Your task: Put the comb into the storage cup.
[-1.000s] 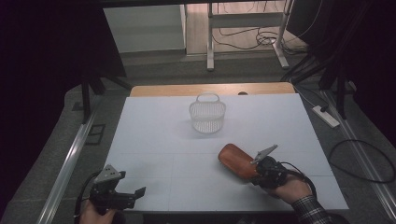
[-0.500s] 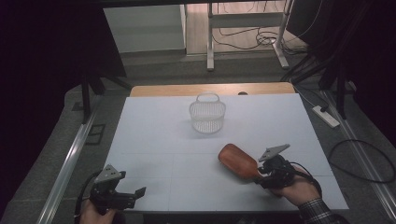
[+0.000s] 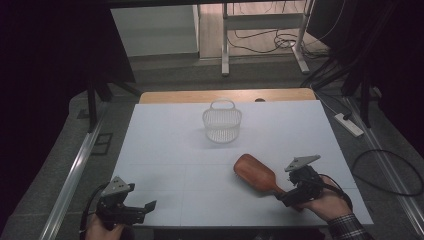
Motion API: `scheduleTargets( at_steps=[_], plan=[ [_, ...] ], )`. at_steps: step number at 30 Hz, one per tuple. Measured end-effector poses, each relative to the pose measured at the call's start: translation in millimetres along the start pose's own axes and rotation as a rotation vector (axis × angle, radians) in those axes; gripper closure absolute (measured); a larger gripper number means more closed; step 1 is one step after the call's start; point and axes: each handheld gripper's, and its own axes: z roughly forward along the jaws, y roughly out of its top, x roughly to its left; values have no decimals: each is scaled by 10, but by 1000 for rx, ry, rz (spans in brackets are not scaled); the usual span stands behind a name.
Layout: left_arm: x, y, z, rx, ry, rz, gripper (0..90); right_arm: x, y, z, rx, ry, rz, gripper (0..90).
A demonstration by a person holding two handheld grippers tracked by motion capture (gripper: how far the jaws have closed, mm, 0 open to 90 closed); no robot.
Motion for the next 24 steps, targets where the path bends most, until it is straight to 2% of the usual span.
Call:
scheduleTargets(
  at_steps=[5,11,19,24],
  plan=[
    [-2,1,1,1,-2,2,45,-70,-26,-17,-7,-5,35,0],
    [-1,1,1,0,-4,2,45,-156,-79,-39,-20,-2,61,0],
    [-3,5,3,4,-5,4,46,-181,-99,4,-28,29,100,0],
    [-2,4,4,4,-5,4,46,-171,-103,69,-17,38,106,0]
  ],
)
